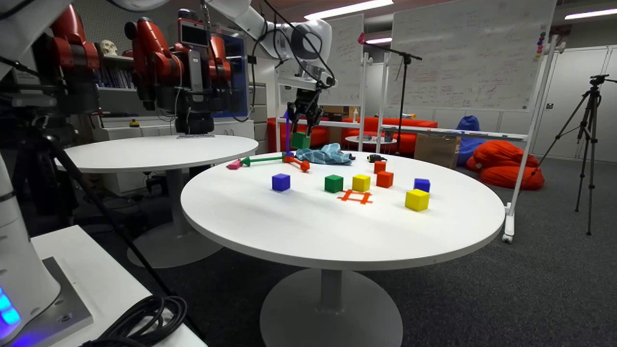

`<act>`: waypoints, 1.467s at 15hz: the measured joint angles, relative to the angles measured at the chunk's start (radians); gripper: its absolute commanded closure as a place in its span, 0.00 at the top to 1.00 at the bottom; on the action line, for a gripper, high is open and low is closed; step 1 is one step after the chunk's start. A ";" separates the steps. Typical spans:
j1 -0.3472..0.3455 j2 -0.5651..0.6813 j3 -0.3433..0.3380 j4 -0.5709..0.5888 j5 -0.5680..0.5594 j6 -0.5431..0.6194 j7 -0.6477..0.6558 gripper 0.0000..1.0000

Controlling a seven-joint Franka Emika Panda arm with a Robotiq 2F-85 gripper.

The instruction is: Put one green block on the blue block on the left

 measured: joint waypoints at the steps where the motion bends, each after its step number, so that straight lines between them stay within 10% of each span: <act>1: 0.010 -0.021 0.002 -0.027 0.000 -0.002 0.009 0.28; 22: 0.073 -0.066 -0.020 -0.266 0.037 0.211 0.150 0.28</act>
